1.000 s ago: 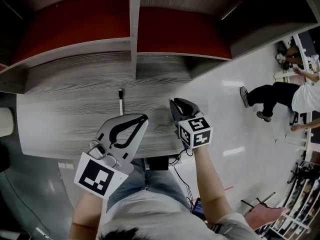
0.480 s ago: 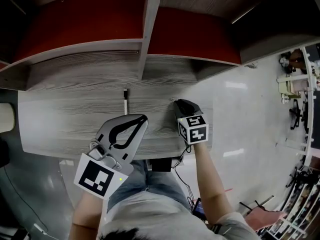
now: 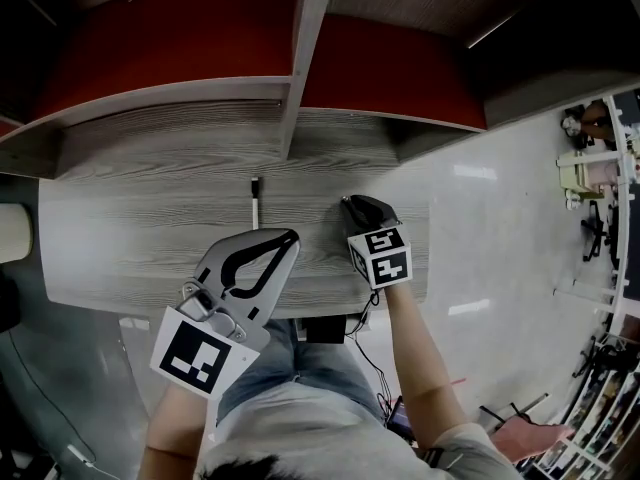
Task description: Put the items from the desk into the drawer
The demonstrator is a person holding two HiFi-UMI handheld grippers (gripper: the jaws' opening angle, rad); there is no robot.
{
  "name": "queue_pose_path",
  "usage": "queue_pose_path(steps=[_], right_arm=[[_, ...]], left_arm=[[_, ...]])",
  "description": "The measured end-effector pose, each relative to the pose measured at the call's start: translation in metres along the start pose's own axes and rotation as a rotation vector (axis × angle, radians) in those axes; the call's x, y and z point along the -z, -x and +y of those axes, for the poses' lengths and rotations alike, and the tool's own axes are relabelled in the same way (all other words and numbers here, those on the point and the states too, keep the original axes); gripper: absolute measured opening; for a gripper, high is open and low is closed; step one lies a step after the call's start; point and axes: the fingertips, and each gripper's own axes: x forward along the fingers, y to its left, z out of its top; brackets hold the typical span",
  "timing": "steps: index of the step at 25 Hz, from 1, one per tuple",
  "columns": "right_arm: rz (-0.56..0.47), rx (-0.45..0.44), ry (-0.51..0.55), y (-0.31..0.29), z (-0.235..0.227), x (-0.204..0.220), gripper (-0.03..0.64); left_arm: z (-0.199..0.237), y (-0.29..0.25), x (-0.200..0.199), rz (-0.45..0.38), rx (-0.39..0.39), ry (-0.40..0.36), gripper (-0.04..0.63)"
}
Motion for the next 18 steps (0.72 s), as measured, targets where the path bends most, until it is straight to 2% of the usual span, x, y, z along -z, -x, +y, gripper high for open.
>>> queue_pose_path(steps=[7,13,18], right_arm=[[0.005,0.008,-0.014,-0.008,0.000,-0.001,0.066],[0.028,0.026,0.023,-0.008,0.003,-0.002,0.051],[-0.029,0.006,0.036,0.009,0.015,-0.015,0.051]], left_arm=[[0.006,0.004,0.001,0.005,-0.014,0.005,0.009],[0.005,0.003,-0.001,0.000,-0.002,-0.009,0.008],[0.002,0.004,-0.002,-0.004,-0.005,-0.004,0.009]])
